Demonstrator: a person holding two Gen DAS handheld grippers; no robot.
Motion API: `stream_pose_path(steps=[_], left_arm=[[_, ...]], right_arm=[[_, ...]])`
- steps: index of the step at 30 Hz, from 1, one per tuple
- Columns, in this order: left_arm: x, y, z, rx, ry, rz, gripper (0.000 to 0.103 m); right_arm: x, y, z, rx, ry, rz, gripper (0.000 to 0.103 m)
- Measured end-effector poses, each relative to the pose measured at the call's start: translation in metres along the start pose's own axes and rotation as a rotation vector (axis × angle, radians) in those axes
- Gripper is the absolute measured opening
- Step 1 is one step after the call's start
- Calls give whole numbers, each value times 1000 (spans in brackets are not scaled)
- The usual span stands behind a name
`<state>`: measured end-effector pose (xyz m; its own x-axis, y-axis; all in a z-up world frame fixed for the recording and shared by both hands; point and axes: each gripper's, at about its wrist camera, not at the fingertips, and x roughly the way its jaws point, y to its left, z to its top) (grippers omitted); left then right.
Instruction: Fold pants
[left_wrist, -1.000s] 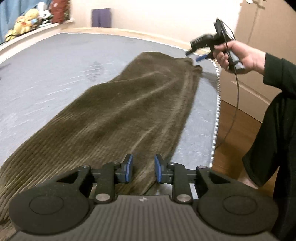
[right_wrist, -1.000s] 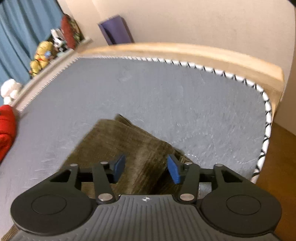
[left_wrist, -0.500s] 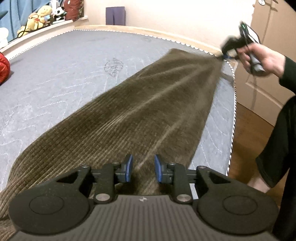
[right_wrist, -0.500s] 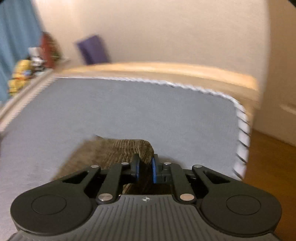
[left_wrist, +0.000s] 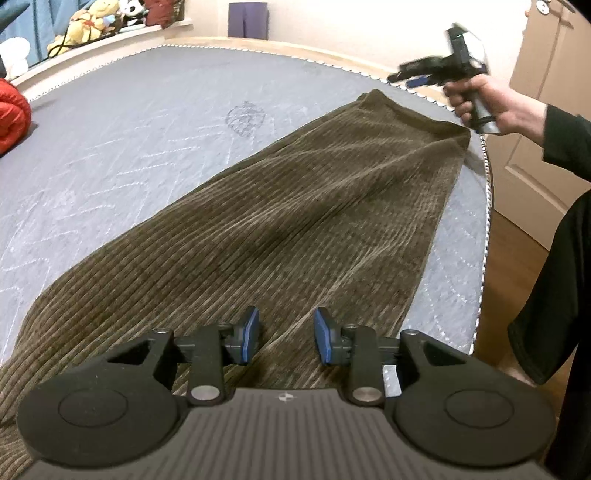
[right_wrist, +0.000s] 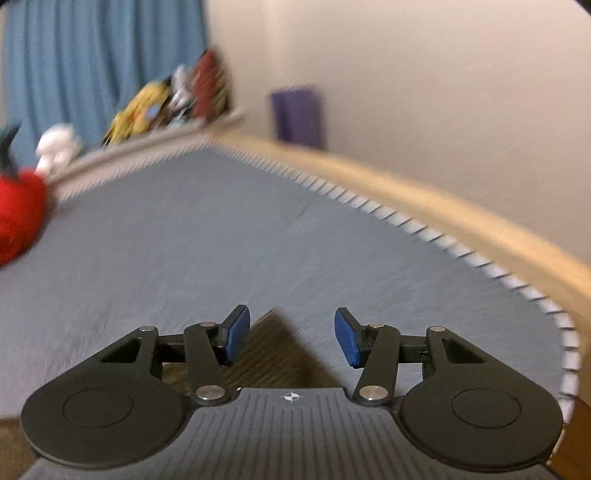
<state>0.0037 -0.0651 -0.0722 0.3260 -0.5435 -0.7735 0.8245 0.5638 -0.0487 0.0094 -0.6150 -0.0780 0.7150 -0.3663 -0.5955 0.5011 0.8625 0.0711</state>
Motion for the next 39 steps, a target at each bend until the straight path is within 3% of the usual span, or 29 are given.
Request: stream_pose_path(steps=[4, 6, 8, 10, 11, 14, 16, 17, 19, 21, 23, 26, 28, 30, 31, 34, 35, 36, 37, 39], left_arm=[[-7, 15, -7, -33, -10, 23, 37], [-12, 24, -9, -67, -18, 30, 38], [-17, 30, -12, -84, -23, 38, 38], [-21, 36, -13, -87, -25, 48, 38], [-22, 38, -14, -87, -27, 51, 38], [-26, 46, -13, -93, -33, 55, 39], [-26, 52, -12, -108, -37, 59, 39], [-27, 55, -12, -113, -40, 62, 39], [-30, 61, -11, -122, -50, 77, 39], [-35, 69, -11, -144, -59, 92, 39], [-41, 76, -14, -159, -66, 117, 39], [-58, 95, -20, -182, -78, 175, 39], [-75, 113, -29, -223, -83, 224, 39], [-93, 134, -40, -280, -87, 272, 39], [-102, 145, -47, -308, -83, 291, 39], [-126, 178, -78, -375, -22, 373, 39], [-129, 191, -92, -404, 34, 439, 39], [-128, 206, -109, -435, 118, 511, 31], [-126, 217, -124, -455, 163, 536, 30], [-135, 228, -139, -532, 118, 493, 30]], right_arm=[[47, 6, -7, -62, 69, -63, 58], [60, 6, -7, -84, 73, -61, 66], [69, 1, -8, -117, 70, -43, 67], [69, 3, -10, -154, 56, 3, 56], [68, 8, -10, -180, 45, 43, 33], [57, 20, -15, -298, -34, 20, 22], [49, 13, -7, -245, -117, 32, 17], [45, 6, -2, -203, -173, -16, 5], [43, -10, 11, -69, -235, -76, 5], [58, -17, 13, 16, -160, -74, 6], [72, -6, 6, -31, -103, -112, 6], [74, 7, 7, -57, -107, -153, 11], [65, 11, 14, -35, -144, -169, 20], [54, 15, 17, -36, -189, -189, 43], [49, 18, 18, -39, -211, -197, 48], [31, 28, 21, -45, -253, -160, 52], [26, 31, 23, -50, -265, -144, 52], [18, 37, 25, -58, -280, -125, 53], [10, 42, 27, -64, -294, -106, 53], [-11, 55, 32, -61, -319, -58, 54]])
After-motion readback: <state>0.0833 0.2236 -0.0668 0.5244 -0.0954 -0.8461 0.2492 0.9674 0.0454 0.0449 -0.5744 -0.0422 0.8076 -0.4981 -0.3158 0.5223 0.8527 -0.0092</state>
